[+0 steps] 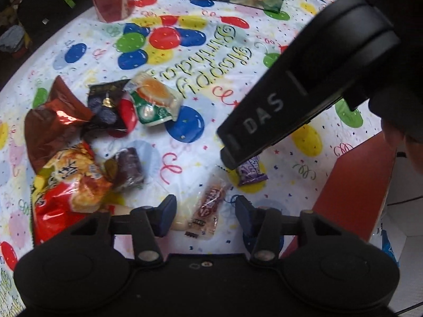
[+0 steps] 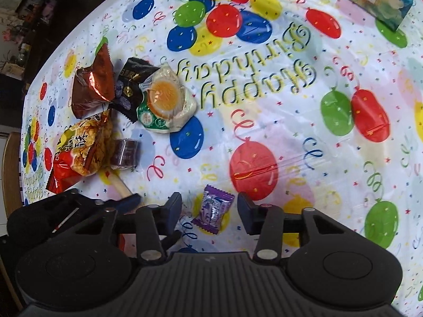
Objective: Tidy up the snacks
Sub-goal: 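Move both grippers toward the small purple and brown candies on the cloth, then grasp the small red-white wrapped candy with the left gripper while the right grasps the purple candy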
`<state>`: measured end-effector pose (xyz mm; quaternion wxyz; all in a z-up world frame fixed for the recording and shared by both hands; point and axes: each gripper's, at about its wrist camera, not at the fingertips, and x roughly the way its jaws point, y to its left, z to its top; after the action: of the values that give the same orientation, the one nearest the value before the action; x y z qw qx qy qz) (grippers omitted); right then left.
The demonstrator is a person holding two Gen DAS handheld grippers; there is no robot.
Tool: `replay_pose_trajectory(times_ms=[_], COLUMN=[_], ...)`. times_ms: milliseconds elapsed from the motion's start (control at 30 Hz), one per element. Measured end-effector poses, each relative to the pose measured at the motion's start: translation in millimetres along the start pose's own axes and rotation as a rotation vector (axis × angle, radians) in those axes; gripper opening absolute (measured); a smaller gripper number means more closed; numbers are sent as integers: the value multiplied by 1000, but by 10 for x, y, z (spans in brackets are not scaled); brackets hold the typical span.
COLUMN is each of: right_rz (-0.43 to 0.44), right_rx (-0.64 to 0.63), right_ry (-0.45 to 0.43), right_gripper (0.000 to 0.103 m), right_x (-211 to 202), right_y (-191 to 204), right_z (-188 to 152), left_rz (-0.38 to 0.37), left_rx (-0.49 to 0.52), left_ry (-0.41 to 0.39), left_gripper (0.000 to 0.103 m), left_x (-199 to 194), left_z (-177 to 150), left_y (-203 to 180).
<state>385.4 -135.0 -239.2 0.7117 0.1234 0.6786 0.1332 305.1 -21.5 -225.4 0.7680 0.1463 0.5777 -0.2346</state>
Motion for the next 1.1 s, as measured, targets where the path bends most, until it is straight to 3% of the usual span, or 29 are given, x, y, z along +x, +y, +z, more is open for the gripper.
replay_pose_trajectory(times_ms=[167,367,433,767,1100], right_rz=[-17,-69,-73,-65,-51], right_rx=[-1,-56,-66,-100,-125], right_ry=[2,-3,-2,-31,-58], right_gripper=[34,32,21,9,7], right_x=[61,124,127,31,-191], right_y=[42,130,147,175,161], right_z=[6,-18,-25,-82,-169], left_rz=[-9,-8,5,5,23], left_rx=[25,37,29,-28,-109], left_ry=[44,56,50,21,-59], left_gripper=[37,32,22,19,19], left_x=[68,101,101,51,-334], left_z=[30,57,59,12,-86], left_y=[-11,-11,6,122,205])
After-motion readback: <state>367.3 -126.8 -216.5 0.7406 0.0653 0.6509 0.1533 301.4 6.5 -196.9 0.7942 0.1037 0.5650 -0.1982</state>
